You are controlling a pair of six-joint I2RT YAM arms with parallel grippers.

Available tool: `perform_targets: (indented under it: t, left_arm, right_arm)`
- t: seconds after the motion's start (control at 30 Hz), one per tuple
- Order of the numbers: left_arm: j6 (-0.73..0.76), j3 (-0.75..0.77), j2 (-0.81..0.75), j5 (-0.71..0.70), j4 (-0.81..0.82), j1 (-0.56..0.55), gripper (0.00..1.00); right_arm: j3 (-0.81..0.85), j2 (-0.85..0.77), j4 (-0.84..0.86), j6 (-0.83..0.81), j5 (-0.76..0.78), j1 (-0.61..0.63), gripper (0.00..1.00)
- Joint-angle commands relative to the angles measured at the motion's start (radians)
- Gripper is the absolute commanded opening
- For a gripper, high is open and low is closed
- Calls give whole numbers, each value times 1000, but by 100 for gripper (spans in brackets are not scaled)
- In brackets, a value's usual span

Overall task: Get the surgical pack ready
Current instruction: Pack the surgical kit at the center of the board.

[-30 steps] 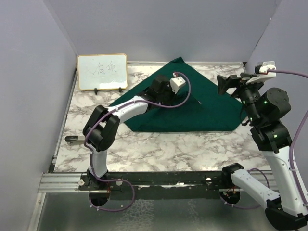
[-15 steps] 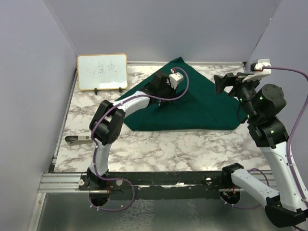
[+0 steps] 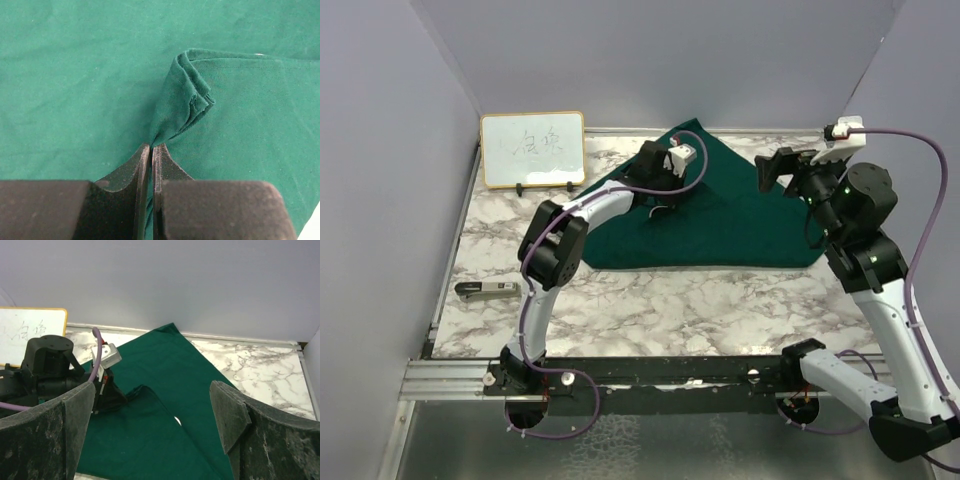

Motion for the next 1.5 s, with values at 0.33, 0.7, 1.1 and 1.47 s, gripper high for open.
perform_targets:
  t: [0.33, 0.7, 1.1, 1.47]
  left_arm:
    - [-149, 71, 64, 11, -44, 64, 0]
    - [-169, 182, 146, 26, -155, 71, 0]
    - [-205, 166, 156, 47, -185, 95, 0]
    - [-244, 224, 212, 122, -189, 105, 0]
  right_arm:
    - [-9, 120, -3, 65, -52, -1, 100]
    - [-21, 289, -13, 108, -122, -1, 100]
    - [50, 558, -12, 157, -274, -75, 86]
    - [113, 756, 31, 191, -468, -107, 71]
